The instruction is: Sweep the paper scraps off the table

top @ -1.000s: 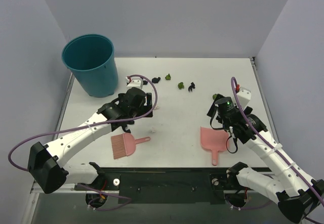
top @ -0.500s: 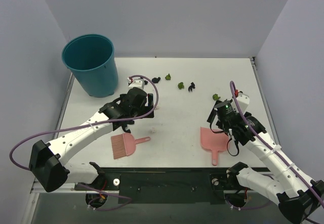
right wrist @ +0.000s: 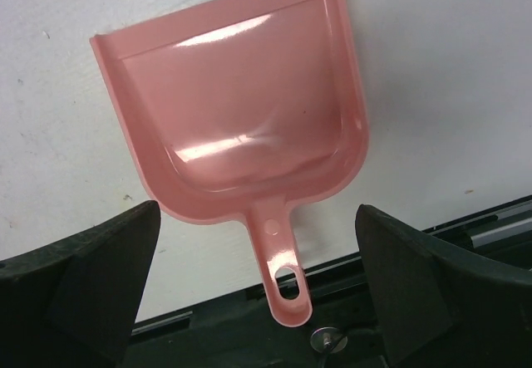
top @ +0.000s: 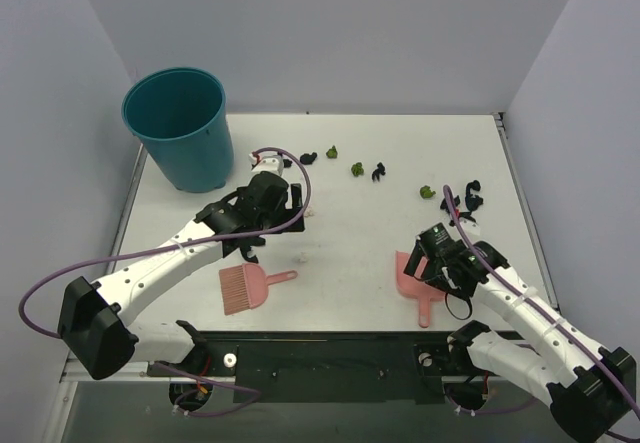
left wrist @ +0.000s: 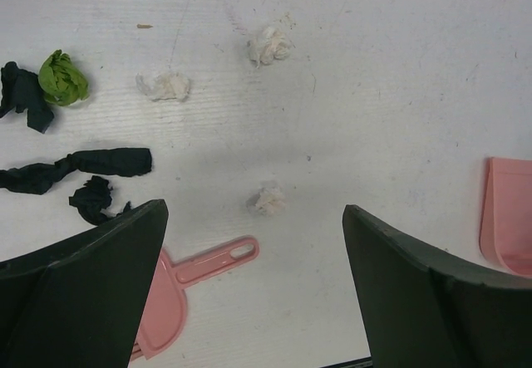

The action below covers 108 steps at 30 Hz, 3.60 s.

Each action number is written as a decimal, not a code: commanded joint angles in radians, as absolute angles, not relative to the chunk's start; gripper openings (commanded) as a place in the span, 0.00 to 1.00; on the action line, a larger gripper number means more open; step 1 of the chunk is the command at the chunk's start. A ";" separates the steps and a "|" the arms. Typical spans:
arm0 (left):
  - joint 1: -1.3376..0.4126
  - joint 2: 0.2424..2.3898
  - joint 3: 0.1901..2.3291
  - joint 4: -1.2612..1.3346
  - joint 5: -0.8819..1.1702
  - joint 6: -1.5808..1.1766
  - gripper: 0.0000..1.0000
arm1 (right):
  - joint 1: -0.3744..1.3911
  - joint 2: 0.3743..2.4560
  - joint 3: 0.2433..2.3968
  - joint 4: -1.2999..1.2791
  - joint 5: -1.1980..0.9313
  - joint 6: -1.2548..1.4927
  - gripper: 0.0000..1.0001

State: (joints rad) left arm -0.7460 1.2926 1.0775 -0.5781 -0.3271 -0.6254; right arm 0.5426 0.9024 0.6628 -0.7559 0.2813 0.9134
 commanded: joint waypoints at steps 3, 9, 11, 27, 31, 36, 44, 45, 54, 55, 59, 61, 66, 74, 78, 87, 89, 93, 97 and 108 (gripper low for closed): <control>-0.707 1.266 1.032 -0.525 -0.296 -0.675 0.98 | 0.540 0.897 0.588 -0.770 0.200 0.963 0.96; -0.670 1.259 1.002 -0.522 -0.265 -0.687 0.98 | 0.583 0.894 0.523 -0.715 0.181 1.005 0.94; -0.663 1.255 0.997 -0.522 -0.261 -0.687 0.98 | 0.615 0.896 0.517 -0.713 0.202 1.026 0.94; -0.617 1.233 0.980 -0.534 -0.247 -0.686 0.98 | 0.787 0.983 0.500 -0.646 0.281 1.069 0.49; -0.601 1.224 0.968 -0.534 -0.247 -0.687 0.98 | 0.802 1.051 0.569 -0.649 0.305 0.991 0.25; -0.581 1.213 0.951 -0.537 -0.247 -0.695 0.98 | 0.808 1.130 0.659 -0.631 0.310 0.856 0.15; -0.569 1.207 0.923 -0.543 -0.279 -0.732 0.98 | 0.833 1.339 0.830 -0.552 0.272 0.724 0.15; -0.569 1.209 0.919 -0.545 -0.276 -0.736 0.98 | 0.850 1.377 0.863 -0.551 0.279 0.733 0.15; -0.581 1.216 0.894 -0.522 -0.272 -0.765 0.98 | 0.905 1.637 1.116 -0.517 0.305 0.969 0.15; -0.583 1.218 0.897 -0.523 -0.272 -0.765 0.98 | 0.911 1.666 1.132 -0.509 0.308 1.004 0.17; -0.588 1.216 0.897 -0.526 -0.271 -0.765 0.98 | 0.928 1.713 1.181 -0.483 0.333 1.063 0.40; -0.586 1.213 0.896 -0.531 -0.275 -0.767 0.98 | 0.927 1.718 1.196 -0.482 0.339 1.051 0.51; -0.588 1.193 0.890 -0.577 -0.353 -0.816 0.98 | 0.934 1.610 1.157 -0.480 0.380 0.974 0.62; -0.659 1.126 0.841 -0.788 -0.590 -1.067 0.79 | 0.936 1.361 1.074 -0.468 0.465 0.842 0.64; -0.683 1.173 0.813 -0.828 -0.649 -1.158 0.70 | 0.936 1.318 1.074 -0.462 0.456 0.804 0.64; -0.683 1.261 0.651 -0.626 -0.554 -1.115 0.61 | 0.931 1.287 1.036 -0.456 0.443 0.759 0.64; -0.683 1.264 0.626 -0.595 -0.535 -1.117 0.60 | 0.931 1.281 1.022 -0.448 0.436 0.758 0.64; -0.686 1.267 0.577 -0.477 -0.451 -1.046 0.59 | 0.931 1.269 0.996 -0.440 0.433 0.753 0.64; -0.699 1.256 0.557 -0.419 -0.411 -1.014 0.58 | 0.930 1.252 0.979 -0.440 0.442 0.749 0.64; -0.716 1.324 0.633 -0.387 -0.348 -0.916 0.58 | 0.917 1.241 0.965 -0.442 0.446 0.730 0.64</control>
